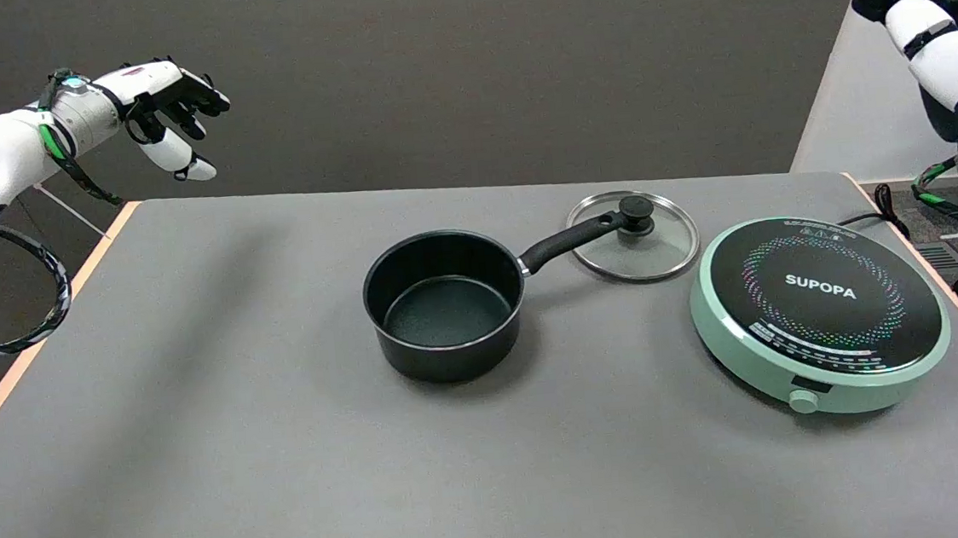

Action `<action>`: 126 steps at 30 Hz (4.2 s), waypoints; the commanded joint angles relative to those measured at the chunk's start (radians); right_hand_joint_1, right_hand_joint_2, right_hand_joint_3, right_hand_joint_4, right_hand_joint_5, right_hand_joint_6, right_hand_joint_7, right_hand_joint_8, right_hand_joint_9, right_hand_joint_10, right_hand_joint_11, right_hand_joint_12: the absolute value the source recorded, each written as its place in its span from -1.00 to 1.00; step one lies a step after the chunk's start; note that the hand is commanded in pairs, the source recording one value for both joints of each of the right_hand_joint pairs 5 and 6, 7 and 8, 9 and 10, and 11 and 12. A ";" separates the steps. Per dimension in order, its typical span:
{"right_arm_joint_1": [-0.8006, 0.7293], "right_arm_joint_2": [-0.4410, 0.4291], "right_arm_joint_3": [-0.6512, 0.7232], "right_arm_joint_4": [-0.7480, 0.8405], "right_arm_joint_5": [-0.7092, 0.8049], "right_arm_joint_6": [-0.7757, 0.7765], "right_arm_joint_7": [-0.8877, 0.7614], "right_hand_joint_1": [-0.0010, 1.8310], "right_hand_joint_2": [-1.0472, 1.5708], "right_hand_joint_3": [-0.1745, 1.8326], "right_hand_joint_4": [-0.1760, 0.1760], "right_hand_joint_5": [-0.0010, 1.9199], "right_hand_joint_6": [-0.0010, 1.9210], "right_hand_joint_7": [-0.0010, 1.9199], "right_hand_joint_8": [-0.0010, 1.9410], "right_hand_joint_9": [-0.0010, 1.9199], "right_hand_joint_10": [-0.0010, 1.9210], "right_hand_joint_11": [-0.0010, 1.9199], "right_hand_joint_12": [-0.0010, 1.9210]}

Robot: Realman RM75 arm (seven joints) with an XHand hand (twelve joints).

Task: Pick up the pot.

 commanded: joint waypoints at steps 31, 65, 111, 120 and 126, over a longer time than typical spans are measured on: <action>0.408 -0.142 -0.412 0.382 0.126 -0.278 -1.309 0.30 -0.45 0.09 -1.00 -0.93 -0.93 -0.93 -0.93 -0.93 -0.93 -0.93 -0.93; 0.556 -0.491 -0.663 0.018 0.133 -0.479 -1.722 0.44 -0.84 0.20 -0.84 -0.96 -0.96 -0.96 -0.96 -0.96 -0.96 -0.96 -0.96; 0.823 -0.341 -0.592 -0.171 0.127 -1.128 -1.721 0.45 -0.85 0.06 -0.10 -0.94 -0.94 -0.94 -0.95 -0.94 -0.94 -0.94 -0.94; 0.903 -0.355 -0.688 -0.261 0.130 -1.135 -1.720 0.44 -0.85 0.09 -0.04 -0.96 -0.96 -0.96 -0.97 -0.96 -0.96 -0.96 -0.96; 0.927 -0.375 -0.688 -0.309 0.141 -1.136 -1.720 0.43 -0.86 0.11 0.00 -0.97 -0.97 -0.97 -0.97 -0.97 -0.97 -0.97 -0.97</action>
